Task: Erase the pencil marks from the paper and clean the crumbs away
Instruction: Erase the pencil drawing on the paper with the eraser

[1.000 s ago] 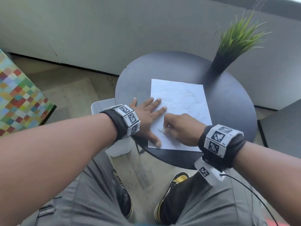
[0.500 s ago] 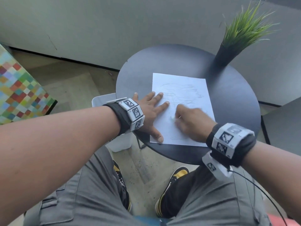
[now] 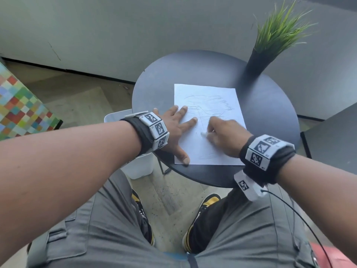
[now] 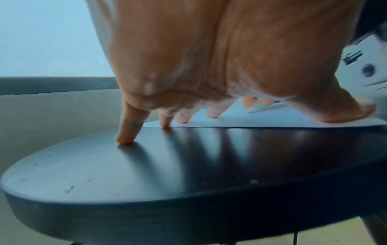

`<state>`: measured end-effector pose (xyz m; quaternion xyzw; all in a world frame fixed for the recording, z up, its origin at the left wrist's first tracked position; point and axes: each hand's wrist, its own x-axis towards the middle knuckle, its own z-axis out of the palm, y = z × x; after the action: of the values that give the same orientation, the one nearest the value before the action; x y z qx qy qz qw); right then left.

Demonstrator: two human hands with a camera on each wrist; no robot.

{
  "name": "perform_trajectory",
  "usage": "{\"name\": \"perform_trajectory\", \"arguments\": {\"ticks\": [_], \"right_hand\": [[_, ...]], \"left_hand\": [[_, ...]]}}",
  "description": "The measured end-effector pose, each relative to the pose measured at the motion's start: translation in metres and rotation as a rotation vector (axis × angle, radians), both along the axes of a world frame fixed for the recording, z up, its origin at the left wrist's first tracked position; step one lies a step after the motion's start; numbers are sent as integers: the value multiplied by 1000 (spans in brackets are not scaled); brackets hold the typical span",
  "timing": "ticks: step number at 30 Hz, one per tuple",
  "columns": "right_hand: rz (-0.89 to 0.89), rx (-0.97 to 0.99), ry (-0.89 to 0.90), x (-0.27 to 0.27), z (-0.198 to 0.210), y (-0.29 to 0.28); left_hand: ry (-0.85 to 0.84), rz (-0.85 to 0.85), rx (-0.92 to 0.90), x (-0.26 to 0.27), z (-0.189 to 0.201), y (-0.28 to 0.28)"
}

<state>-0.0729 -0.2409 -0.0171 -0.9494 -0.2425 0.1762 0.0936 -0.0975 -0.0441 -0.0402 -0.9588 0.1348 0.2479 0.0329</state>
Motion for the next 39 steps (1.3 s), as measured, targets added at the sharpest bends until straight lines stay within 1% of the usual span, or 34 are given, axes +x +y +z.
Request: {"name": "perform_trajectory", "arguments": {"ticks": [1, 2, 3, 5, 6, 7, 9, 10, 11, 12, 14, 15, 16, 19, 20, 21, 23, 24, 25, 27, 28, 29, 30, 32, 33, 34, 35, 37, 38, 39], "right_hand": [[-60, 8, -20, 2, -1, -1], [-25, -7, -30, -5, -1, 2], [61, -26, -18, -16, -3, 8], [281, -21, 80, -44, -5, 18], [297, -25, 97, -43, -4, 16], [239, -32, 74, -31, -3, 12], [0, -17, -4, -1, -2, 2], [-85, -11, -30, 4, -3, -2], [-92, -12, -39, 0, -3, -1], [-17, -17, -38, -9, -4, 5], [198, -9, 51, -37, -8, 20], [235, -12, 70, -40, -7, 22], [200, -20, 54, -32, -4, 22], [-76, 28, -58, -2, -5, 19], [-72, 31, -69, -6, -4, 22], [10, 29, -55, -12, -5, 28], [220, 21, 55, -33, -6, 36], [257, -11, 74, -33, -4, 31], [216, -25, 57, -24, -1, 24], [-10, -34, -26, 3, 1, 3], [-102, -23, -62, 7, 1, -5], [-109, -24, -87, 2, 1, -9], [-37, -37, -92, -6, 0, -6], [167, -47, 8, -38, -5, 4], [235, -50, 36, -45, -5, 4], [226, -57, 40, -43, -3, 1], [146, -57, 24, -31, -2, -4], [-93, -27, -41, -6, -5, -17], [-149, -26, -58, -5, -4, -18], [-113, -37, -66, -11, -3, -14]], "left_hand": [[4, 1, 2, 0, 0, 0], [8, 0, 6, 0, 1, -1], [11, -1, 10, 0, 0, -1], [17, 1, 19, 0, 1, -2], [20, 4, 21, 0, 2, -4], [22, 11, 21, -1, 3, -5], [19, 26, 16, -2, 4, -8], [19, 32, 14, -3, 4, -9], [18, 35, 14, -4, 5, -9], [17, 39, 12, -4, 5, -9], [16, 48, 5, -4, 3, -9], [14, 49, 1, -5, 2, -8], [14, 51, -7, -6, 2, -8], [17, 59, -27, -8, -1, -5], [18, 62, -35, -9, -2, -4], [20, 66, -41, -9, -2, -3], [26, 71, -46, -11, -1, -4], [27, 73, -46, -11, 0, -5], [28, 76, -44, -11, 1, -6], [29, 82, -30, -11, 3, -8], [35, 83, -22, -11, 4, -9], [42, 80, -16, -10, 6, -10], [48, 76, -7, -9, 7, -12], [57, 64, 18, -9, 10, -15], [57, 60, 29, -9, 11, -17], [57, 59, 39, -9, 13, -18], [57, 58, 46, -10, 15, -20], [57, 61, 53, -10, 16, -21], [57, 65, 53, -10, 16, -22], [54, 69, 53, -10, 15, -22]]}}
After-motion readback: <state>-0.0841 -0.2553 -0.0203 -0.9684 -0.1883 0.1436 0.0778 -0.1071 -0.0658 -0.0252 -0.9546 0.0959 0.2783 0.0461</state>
